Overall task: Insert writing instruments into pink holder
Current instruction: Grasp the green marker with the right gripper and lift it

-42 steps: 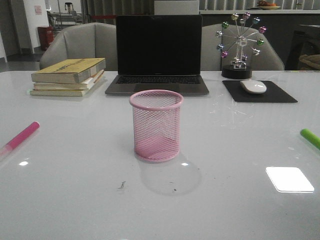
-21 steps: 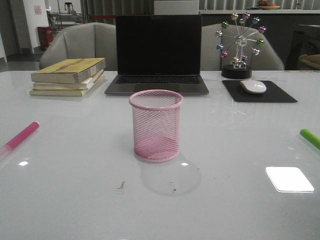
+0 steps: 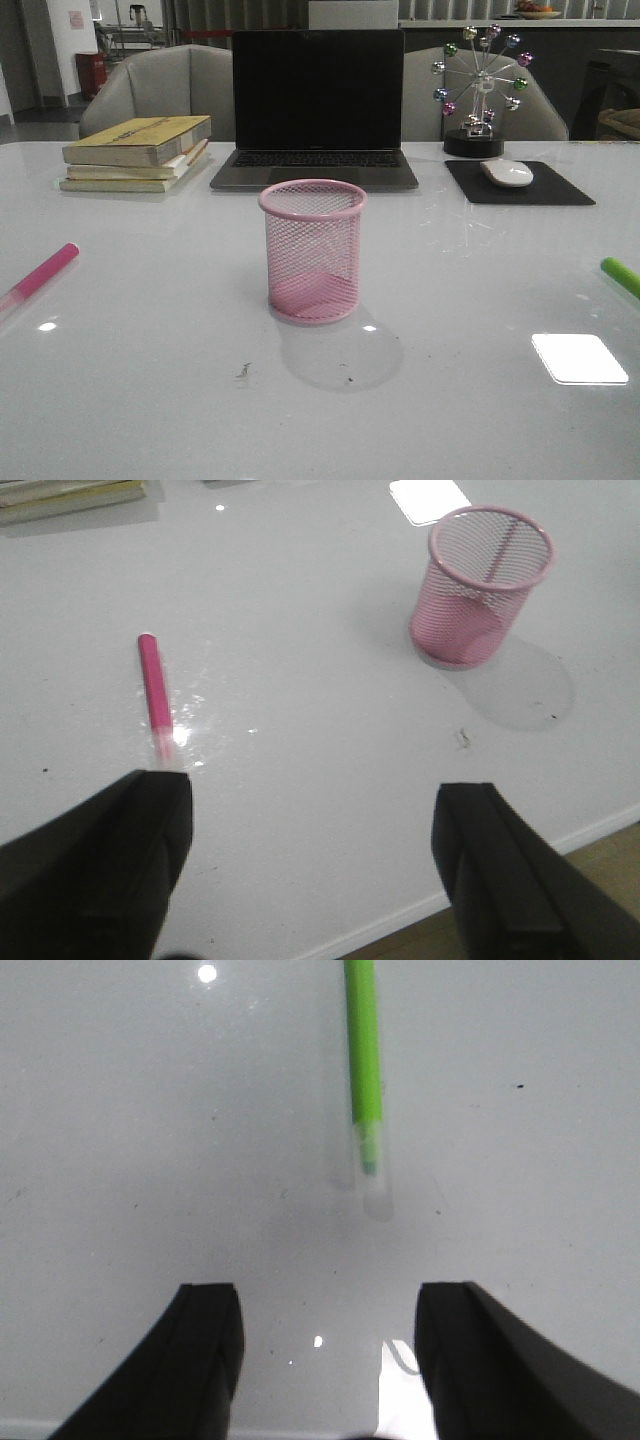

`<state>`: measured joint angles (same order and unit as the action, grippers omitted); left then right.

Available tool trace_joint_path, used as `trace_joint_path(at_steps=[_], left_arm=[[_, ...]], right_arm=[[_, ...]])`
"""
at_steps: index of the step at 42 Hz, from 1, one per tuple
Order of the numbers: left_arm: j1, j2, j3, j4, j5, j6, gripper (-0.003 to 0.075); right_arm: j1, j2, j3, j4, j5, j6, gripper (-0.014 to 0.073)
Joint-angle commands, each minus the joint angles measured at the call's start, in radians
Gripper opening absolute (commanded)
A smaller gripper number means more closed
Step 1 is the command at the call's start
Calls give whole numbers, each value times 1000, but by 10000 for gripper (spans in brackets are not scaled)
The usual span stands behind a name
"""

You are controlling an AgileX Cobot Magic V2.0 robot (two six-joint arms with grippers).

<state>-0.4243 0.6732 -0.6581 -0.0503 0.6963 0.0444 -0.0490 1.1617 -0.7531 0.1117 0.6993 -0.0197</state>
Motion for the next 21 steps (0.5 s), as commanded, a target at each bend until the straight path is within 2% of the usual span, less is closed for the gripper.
trace_joint_path(at_steps=[1, 21], left_arm=[[-53, 5, -26, -10, -79, 3, 561], [-78, 5, -26, -10, -79, 3, 561]], right_arm=[[-15, 81, -90, -1, -59, 0, 498], [-13, 537, -410, -56, -29, -35, 498]])
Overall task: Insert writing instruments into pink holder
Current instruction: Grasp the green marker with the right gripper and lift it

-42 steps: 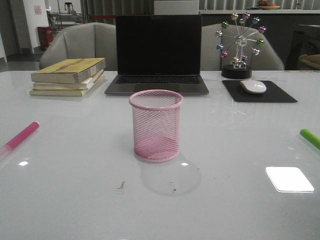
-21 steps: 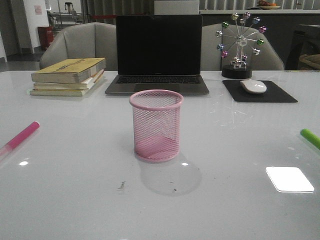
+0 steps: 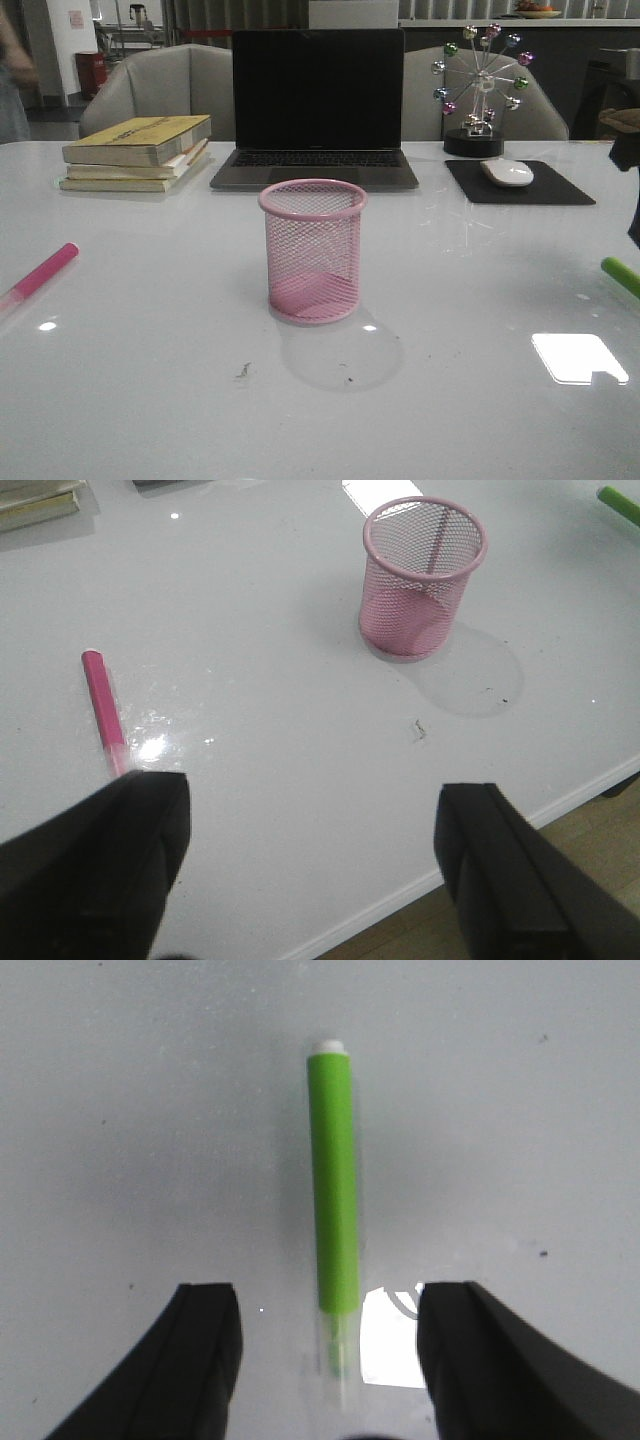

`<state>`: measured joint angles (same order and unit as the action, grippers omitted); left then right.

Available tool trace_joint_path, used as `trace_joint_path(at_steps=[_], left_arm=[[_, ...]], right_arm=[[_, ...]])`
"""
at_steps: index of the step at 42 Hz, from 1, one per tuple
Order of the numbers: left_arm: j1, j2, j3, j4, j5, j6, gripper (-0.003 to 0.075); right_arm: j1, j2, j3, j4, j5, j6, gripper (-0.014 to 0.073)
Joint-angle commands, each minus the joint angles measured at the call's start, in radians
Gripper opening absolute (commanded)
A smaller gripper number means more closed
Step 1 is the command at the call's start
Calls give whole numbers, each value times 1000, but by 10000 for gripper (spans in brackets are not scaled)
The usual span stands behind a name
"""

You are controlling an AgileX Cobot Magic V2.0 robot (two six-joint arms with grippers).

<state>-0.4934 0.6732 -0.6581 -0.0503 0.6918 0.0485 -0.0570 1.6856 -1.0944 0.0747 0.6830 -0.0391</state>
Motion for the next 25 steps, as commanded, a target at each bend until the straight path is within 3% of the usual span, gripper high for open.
trace_joint_path(at_steps=[1, 25], left_arm=[[-9, 5, -26, -10, -74, -1, 561], [-9, 5, -26, -10, -74, -1, 561]], right_arm=[[-5, 35, -85, -19, -11, -16, 498], [-5, 264, -278, -51, 14, -16, 497]])
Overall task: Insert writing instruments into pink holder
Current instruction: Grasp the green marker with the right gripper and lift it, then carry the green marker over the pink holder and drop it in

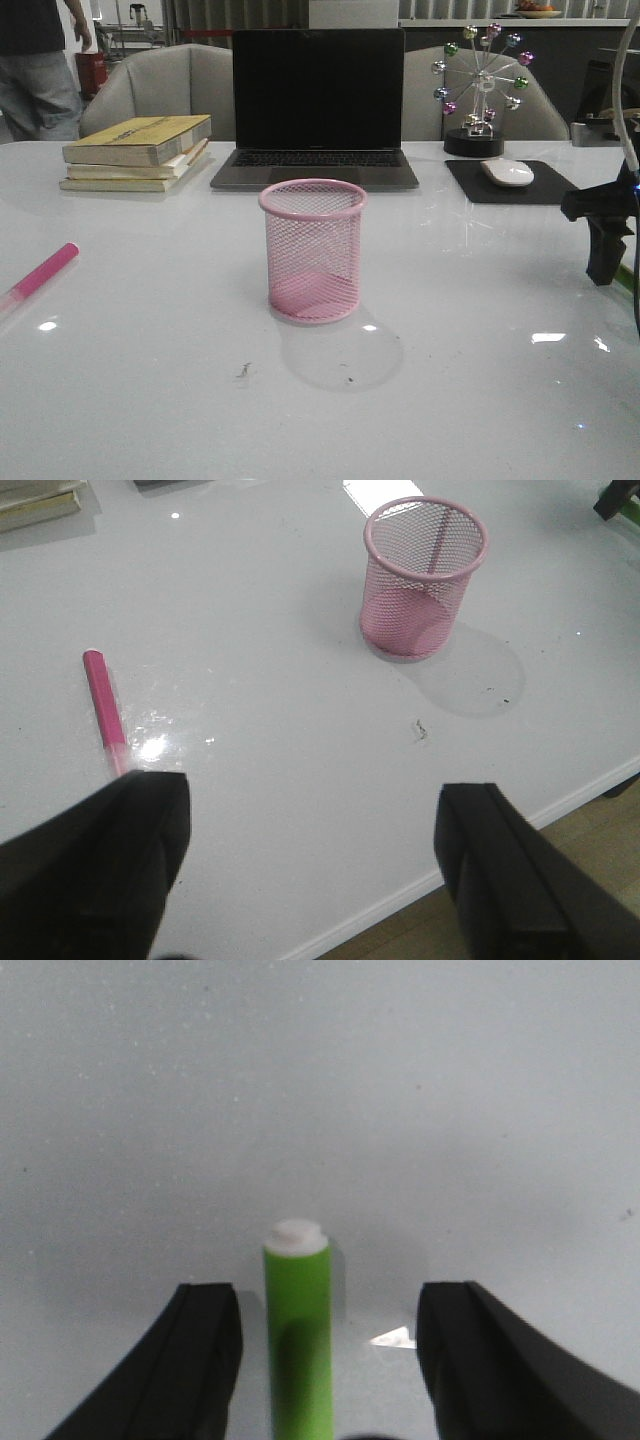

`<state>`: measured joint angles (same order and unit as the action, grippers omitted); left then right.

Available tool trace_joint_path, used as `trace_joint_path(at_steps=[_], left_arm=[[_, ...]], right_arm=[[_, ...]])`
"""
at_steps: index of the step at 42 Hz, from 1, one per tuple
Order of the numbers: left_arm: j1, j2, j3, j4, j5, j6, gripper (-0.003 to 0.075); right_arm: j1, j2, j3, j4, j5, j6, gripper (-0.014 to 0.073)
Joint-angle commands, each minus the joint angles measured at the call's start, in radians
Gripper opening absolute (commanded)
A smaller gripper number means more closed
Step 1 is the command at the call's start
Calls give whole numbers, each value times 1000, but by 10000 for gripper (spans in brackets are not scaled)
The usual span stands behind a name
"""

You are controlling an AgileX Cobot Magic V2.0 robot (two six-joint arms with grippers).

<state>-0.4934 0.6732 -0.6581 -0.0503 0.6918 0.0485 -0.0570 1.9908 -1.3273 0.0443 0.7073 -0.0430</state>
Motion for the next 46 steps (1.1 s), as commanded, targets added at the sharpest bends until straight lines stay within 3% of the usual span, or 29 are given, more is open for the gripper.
trace_joint_path(at_steps=[1, 18, 27, 34, 46], left_arm=[[-9, 5, -26, -10, -74, -1, 561], [-9, 5, -26, -10, -74, -1, 561], [-9, 5, -26, -10, -74, -1, 561], [-9, 5, -26, -10, -74, -1, 561], [-9, 5, -26, -10, -74, -1, 561]], right_arm=[[-5, -38, -49, -25, -8, -12, 493], [-5, -27, -99, -20, 48, -12, 164], [0, -130, -62, 6, 15, -13, 110], [44, -324, 101, 42, -222, -25, 109], [281, -681, 469, 82, -896, -24, 109]])
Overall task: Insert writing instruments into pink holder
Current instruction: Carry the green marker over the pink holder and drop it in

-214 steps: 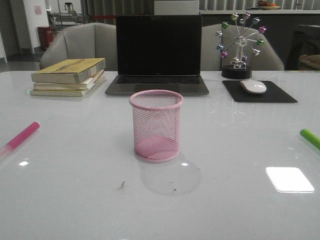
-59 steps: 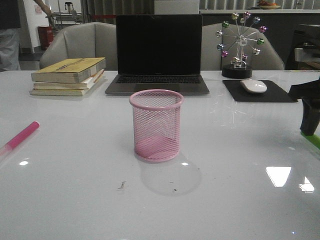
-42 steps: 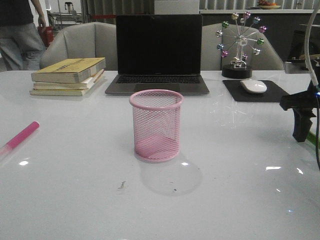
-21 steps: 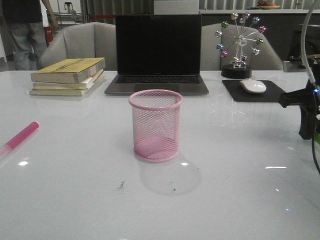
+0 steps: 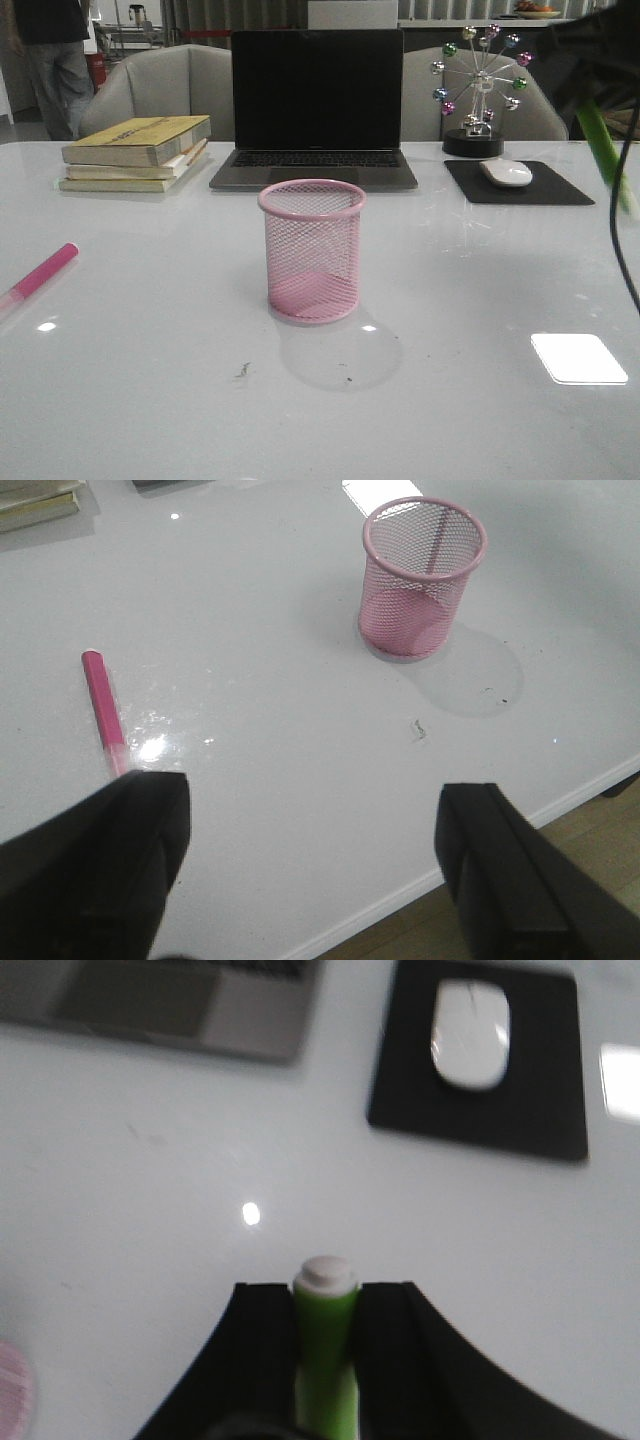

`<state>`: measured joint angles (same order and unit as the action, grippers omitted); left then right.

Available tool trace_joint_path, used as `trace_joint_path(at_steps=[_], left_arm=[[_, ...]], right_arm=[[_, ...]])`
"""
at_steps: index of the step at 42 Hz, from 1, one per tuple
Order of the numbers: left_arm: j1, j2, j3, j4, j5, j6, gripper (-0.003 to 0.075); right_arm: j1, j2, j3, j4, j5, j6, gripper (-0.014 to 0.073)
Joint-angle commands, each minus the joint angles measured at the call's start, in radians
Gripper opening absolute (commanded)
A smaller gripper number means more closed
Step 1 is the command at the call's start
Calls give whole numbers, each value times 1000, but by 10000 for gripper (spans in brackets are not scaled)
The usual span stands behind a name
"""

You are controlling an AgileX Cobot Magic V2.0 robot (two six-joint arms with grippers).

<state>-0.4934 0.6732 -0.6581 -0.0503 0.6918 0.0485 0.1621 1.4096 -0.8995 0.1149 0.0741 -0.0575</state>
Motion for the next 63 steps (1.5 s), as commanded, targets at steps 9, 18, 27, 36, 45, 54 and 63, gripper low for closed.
trace_joint_path(at_steps=[9, 18, 27, 36, 45, 54, 63], left_arm=[[-9, 5, -26, -10, -74, -1, 561], [-9, 5, -25, -10, -74, -1, 561], [-9, 5, 1, -10, -74, -1, 561], [-9, 5, 15, -10, -74, -1, 561], [-9, 5, 15, -10, -88, -1, 561], [-9, 5, 15, -10, -100, -1, 561], [-9, 5, 15, -10, -126, -1, 561]], right_arm=[[274, -109, 96, 11, -560, -9, 109], [412, -1, 96, 7, -811, -9, 109], [455, 155, 96, 0, -990, -2, 109], [465, 290, 96, -13, -1018, 2, 113], [465, 355, 96, -14, -992, 6, 267], [465, 269, 94, -14, -879, 6, 456], [464, 33, 45, -14, -402, 5, 455]])
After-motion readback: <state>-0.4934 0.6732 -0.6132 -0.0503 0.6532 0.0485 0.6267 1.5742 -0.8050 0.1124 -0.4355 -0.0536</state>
